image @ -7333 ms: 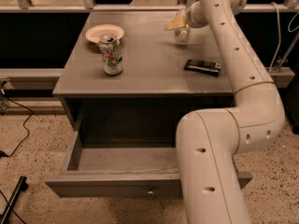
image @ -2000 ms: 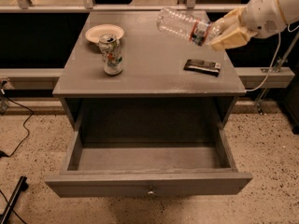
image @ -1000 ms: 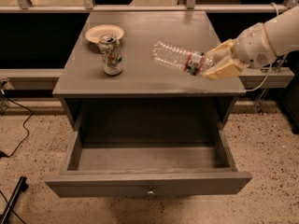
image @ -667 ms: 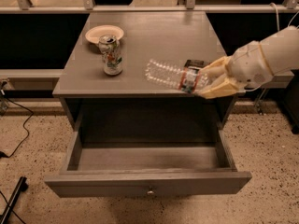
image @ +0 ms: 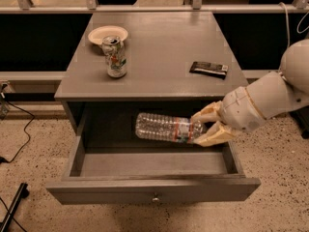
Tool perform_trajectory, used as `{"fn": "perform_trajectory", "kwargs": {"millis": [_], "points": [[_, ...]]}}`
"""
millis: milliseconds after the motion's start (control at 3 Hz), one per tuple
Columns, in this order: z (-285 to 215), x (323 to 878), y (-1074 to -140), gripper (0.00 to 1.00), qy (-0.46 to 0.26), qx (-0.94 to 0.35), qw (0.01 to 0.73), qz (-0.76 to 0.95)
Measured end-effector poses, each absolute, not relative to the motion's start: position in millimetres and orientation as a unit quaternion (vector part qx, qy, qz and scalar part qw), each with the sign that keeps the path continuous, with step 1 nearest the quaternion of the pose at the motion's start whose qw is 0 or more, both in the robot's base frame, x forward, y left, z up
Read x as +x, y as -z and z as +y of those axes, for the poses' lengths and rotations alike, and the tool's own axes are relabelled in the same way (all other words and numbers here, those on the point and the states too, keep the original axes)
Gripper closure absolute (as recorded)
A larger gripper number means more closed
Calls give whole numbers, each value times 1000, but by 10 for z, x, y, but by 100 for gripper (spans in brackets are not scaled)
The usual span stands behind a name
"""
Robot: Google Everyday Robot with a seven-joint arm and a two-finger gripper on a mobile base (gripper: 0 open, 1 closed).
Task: Place water bottle into top drawer
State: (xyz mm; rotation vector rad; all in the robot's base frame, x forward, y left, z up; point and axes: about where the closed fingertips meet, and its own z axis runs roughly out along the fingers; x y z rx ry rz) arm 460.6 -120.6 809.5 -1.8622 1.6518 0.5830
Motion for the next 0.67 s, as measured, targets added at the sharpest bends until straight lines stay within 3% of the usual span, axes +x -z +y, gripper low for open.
{"fn": "perform_trajectory", "kwargs": {"millis": [667], "points": [[-1099, 4669, -7739, 100, -233, -695, 274, 623]]}}
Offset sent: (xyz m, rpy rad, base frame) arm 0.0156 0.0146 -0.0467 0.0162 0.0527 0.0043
